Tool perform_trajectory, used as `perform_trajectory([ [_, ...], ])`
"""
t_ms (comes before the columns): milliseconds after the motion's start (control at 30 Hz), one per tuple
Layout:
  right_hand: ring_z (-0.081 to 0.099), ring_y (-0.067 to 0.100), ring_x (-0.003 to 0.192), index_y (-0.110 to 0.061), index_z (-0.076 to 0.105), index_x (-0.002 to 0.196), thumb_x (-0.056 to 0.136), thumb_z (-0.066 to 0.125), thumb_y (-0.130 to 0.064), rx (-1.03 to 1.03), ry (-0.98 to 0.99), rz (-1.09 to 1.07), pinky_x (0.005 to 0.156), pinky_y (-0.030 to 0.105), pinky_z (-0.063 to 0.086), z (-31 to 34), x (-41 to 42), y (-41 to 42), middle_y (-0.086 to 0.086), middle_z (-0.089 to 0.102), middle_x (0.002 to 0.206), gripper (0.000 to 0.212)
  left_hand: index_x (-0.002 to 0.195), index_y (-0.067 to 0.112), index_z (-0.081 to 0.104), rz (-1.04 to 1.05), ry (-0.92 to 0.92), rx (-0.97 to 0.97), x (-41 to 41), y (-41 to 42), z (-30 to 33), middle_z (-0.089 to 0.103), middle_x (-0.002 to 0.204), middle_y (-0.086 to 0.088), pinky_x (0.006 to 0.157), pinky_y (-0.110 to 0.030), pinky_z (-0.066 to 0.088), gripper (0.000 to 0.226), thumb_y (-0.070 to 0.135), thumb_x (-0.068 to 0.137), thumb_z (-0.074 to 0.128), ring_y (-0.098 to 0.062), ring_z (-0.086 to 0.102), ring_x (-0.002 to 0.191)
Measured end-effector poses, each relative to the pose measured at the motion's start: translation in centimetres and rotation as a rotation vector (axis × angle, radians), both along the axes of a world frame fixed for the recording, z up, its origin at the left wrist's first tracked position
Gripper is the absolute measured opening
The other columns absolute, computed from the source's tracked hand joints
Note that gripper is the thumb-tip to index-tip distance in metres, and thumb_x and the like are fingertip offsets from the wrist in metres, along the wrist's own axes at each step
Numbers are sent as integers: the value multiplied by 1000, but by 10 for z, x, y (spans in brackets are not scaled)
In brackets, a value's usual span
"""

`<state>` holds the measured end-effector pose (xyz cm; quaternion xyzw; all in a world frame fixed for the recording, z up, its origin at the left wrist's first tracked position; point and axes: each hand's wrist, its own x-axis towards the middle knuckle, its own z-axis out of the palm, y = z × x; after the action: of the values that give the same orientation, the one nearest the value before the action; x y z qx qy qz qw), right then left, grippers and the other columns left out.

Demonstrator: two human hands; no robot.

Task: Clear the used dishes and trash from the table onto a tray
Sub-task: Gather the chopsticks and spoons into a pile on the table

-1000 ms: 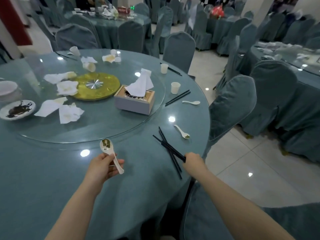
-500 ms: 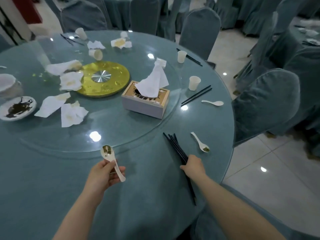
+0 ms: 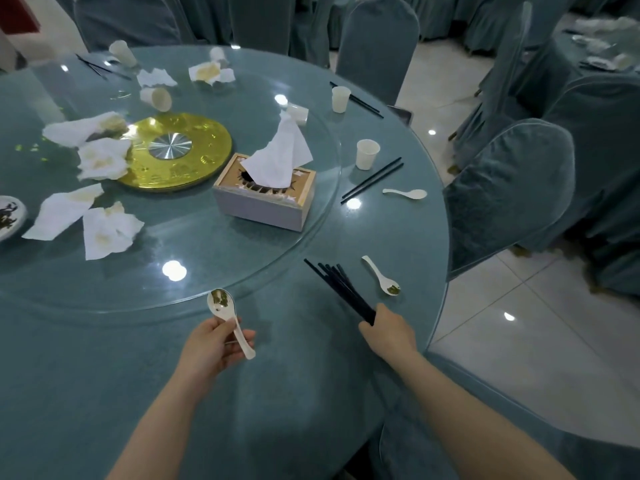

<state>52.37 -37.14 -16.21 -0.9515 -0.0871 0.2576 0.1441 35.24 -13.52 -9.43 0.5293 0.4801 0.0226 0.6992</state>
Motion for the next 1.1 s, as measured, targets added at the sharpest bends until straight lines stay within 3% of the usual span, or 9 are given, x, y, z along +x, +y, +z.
perform_trajectory([
  [200,57,23,70,-21,52,102,94,48,-43,135,-113,-131,57,32,40,1,21,-21,-2,59,77,23,95,8,57,-23,8,-4,8,-8,-1,73,69,-9,49,-23,55,14,14,99,45,-21,68,64],
  [300,55,22,67,-16,57,99,93,51,-40,278,-135,-359,51,29,35,-3,36,-23,2,63,81,26,96,8,57,-42,27,7,10,-11,-1,73,71,-10,52,-25,55,14,14,99,44,-21,68,64],
  [433,63,29,80,-6,62,91,86,61,-45,346,-33,-602,63,32,47,-13,59,-25,9,70,85,40,96,8,57,-45,68,20,8,-15,-2,73,73,-10,58,-29,55,13,14,99,45,-23,69,67],
  [533,64,27,74,-6,64,81,84,64,-44,376,5,-663,67,34,51,-20,68,-21,7,71,75,38,95,10,57,-46,83,26,4,-17,-2,73,71,-9,56,-28,55,13,15,98,46,-22,68,66],
  [667,64,27,77,-1,67,86,82,67,-24,403,35,-655,65,32,51,-25,73,-15,10,72,79,23,95,9,58,-65,96,39,-5,-17,-6,73,72,-9,55,-29,54,14,17,99,47,-20,69,62],
  [767,63,23,74,-5,66,87,79,68,-22,452,40,-607,61,29,49,-21,66,-11,5,70,75,18,97,8,60,-80,102,61,-11,-19,-10,71,68,-9,50,-26,52,16,17,99,46,-19,68,61],
  [867,59,18,68,-12,64,85,79,70,-21,535,62,-535,57,28,46,-9,52,-6,1,65,77,12,100,10,60,-90,100,102,-17,-22,-14,67,65,-7,55,-29,51,18,19,99,45,-19,65,60],
  [1100,43,15,48,-20,63,75,77,66,-11,679,134,-412,44,25,32,43,-5,-6,-1,51,56,9,104,8,59,-192,48,124,-36,-40,-9,69,67,-9,56,-29,52,17,20,98,48,-20,67,62],
])
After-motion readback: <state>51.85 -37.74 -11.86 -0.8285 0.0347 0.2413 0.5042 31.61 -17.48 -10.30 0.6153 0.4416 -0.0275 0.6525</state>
